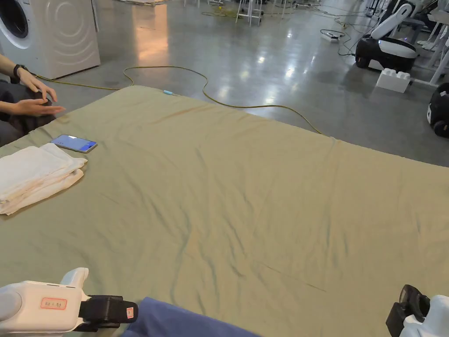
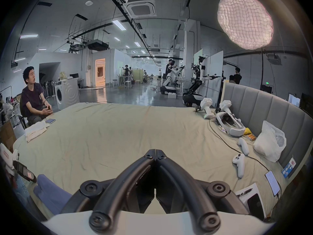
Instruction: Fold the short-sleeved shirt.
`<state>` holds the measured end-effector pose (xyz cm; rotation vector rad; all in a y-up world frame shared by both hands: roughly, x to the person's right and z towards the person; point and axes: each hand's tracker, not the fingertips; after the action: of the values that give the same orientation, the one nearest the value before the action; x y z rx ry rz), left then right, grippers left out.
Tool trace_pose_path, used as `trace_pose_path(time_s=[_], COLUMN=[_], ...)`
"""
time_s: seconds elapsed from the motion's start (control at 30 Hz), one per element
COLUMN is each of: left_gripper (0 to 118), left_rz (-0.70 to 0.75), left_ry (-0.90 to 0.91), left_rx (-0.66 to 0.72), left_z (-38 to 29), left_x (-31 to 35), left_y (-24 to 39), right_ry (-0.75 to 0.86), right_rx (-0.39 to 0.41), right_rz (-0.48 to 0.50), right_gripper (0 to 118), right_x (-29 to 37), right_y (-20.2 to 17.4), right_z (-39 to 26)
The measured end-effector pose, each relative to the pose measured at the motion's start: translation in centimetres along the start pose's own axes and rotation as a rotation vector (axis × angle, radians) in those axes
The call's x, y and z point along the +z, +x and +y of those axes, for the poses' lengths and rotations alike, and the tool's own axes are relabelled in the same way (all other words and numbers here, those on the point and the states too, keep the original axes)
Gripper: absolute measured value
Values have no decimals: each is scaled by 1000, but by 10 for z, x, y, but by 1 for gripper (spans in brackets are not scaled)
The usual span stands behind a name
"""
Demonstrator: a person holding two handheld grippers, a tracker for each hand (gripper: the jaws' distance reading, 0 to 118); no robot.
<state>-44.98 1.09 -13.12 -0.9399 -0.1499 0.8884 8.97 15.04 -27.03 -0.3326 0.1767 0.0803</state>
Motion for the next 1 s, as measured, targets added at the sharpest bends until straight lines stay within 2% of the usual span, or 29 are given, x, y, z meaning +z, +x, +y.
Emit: trace_pose_path(time_s=[0.13, 0.2, 0.3, 0.5, 0.6, 0.67, 0.7, 0.77, 0.83, 1.0], left_gripper=[61, 61, 60, 60, 50, 26, 22, 18, 13, 11], left_rz=[-111, -215, -296, -314, -277, -197, -157, -192, -128, -126], left_ry=[-77, -66, -84, -142, -161, -161, -155, -141, -105, -63], left_rx=[94, 156, 234, 161, 103, 67, 65, 78, 25, -10], left_z=[-7, -11, -10, -15, -19, -15, -16, -15, -14, -5], left_x=[-21, -27, -38, -52, -55, -54, -53, -53, -47, -30], left_y=[-12, -20, -31, -11, 1, -8, -8, -7, 1, 23], right_ry=[-20, -26, -23, -32, -44, -47, -48, -49, -49, -51], right_rx=[0, -7, -2, 10, 7, 10, 12, 15, 17, 16], right_rz=[-6, -1, -2, 6, 13, 18, 19, 23, 24, 29], right_gripper=[0, 0, 0, 0, 0, 0, 0, 0, 0, 0], right_x=[0, 1, 4, 3, 2, 2, 2, 2, 2, 1], right_y=[0, 0, -3, -7, -9, -10, -10, -11, -10, -7], right_z=[-3, -3, -3, -5, -7, -8, -8, -8, -9, -9])
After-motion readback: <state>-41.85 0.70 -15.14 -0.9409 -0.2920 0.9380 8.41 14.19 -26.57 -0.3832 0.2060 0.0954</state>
